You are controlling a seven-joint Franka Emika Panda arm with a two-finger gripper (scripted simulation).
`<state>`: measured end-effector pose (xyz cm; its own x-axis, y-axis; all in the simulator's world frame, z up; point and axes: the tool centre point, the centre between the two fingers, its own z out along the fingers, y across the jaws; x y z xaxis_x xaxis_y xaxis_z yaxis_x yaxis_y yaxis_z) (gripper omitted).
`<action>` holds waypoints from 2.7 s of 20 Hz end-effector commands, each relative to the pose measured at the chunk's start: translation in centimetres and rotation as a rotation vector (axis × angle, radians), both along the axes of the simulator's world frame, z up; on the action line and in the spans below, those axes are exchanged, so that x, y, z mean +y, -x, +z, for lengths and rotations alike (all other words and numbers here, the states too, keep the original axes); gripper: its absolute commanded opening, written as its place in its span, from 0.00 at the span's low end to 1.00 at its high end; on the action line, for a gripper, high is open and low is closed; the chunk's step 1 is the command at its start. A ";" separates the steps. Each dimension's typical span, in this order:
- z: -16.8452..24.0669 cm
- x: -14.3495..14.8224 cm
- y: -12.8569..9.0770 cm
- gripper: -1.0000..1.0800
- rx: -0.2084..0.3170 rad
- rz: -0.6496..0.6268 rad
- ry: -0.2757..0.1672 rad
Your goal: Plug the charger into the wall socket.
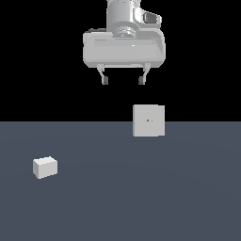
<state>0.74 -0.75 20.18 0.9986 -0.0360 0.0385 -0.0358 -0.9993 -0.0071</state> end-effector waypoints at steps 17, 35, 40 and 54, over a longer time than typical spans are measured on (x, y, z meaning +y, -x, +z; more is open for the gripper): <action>-3.2 3.9 0.9 0.96 -0.061 0.197 -0.022; -10.9 12.6 5.4 0.96 -0.208 0.673 -0.077; -12.4 14.0 6.6 0.96 -0.236 0.764 -0.089; -14.0 15.2 7.8 0.96 -0.261 0.852 -0.100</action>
<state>-7.09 14.52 6.14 0.6474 0.6987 0.3044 0.7336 -0.6796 -0.0002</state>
